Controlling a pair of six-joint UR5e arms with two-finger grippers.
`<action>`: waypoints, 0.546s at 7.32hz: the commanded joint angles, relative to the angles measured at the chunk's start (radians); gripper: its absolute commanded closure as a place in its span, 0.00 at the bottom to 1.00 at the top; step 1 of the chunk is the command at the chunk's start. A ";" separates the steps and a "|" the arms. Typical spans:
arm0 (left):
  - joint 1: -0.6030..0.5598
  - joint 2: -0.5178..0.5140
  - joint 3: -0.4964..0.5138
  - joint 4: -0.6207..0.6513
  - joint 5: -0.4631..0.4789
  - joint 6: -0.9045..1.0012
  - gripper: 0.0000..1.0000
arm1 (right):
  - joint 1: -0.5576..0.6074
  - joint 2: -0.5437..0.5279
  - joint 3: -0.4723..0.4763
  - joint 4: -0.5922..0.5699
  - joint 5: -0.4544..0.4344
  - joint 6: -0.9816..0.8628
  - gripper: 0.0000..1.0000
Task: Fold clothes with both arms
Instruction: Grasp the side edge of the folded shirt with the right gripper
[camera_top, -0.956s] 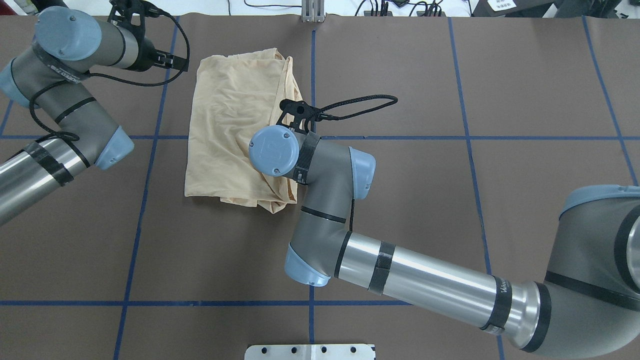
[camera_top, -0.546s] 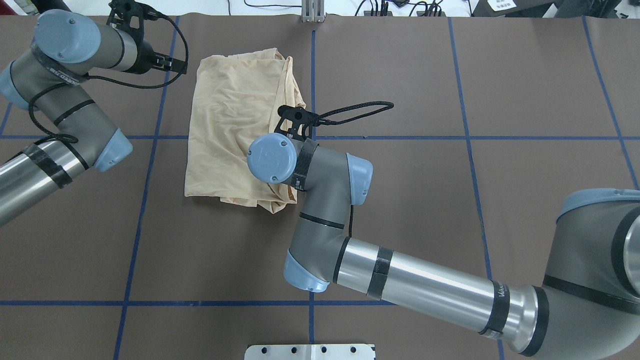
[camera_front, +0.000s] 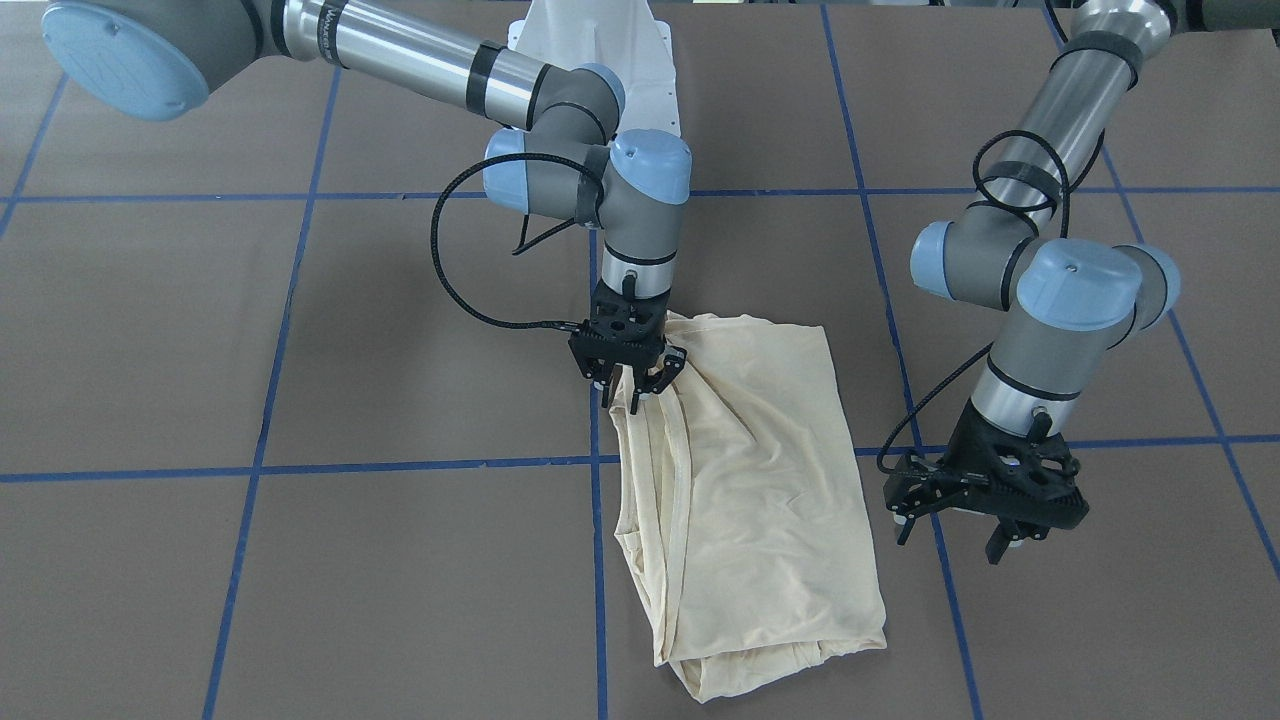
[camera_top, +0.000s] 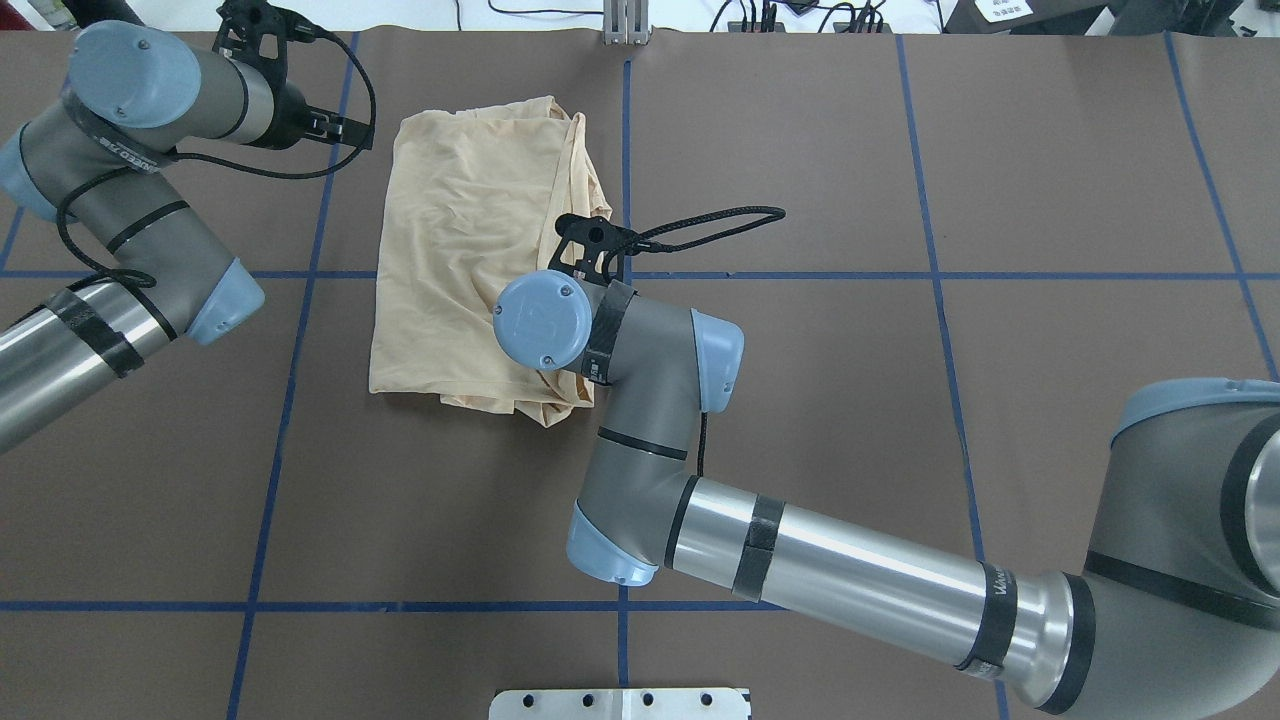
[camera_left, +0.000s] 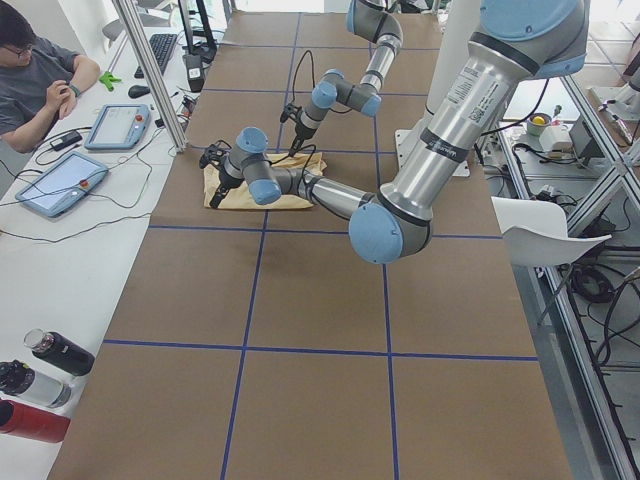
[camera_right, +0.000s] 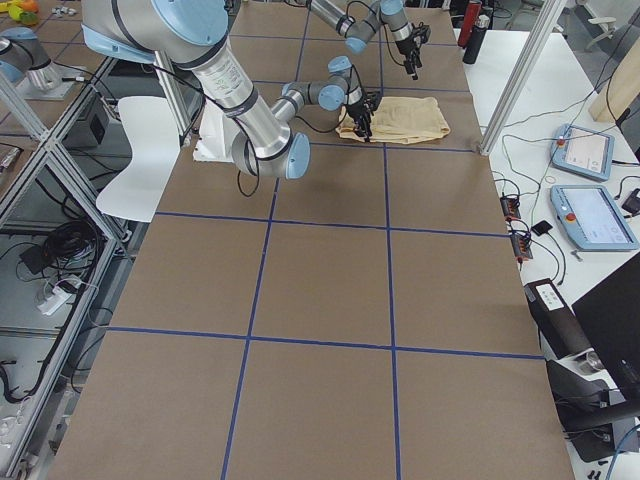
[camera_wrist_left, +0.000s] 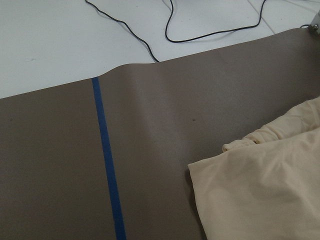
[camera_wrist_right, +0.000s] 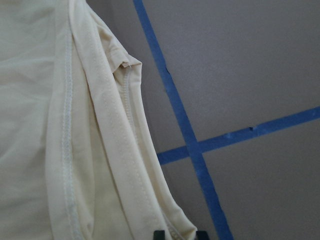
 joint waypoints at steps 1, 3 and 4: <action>0.000 0.000 0.000 0.000 0.000 0.000 0.00 | -0.002 0.000 -0.006 0.000 -0.002 -0.001 0.91; 0.000 0.000 0.000 0.000 0.000 0.000 0.00 | 0.001 0.000 -0.001 0.000 0.000 -0.028 1.00; 0.000 0.000 0.000 0.000 0.000 -0.001 0.00 | 0.003 0.000 0.006 0.002 0.001 -0.045 1.00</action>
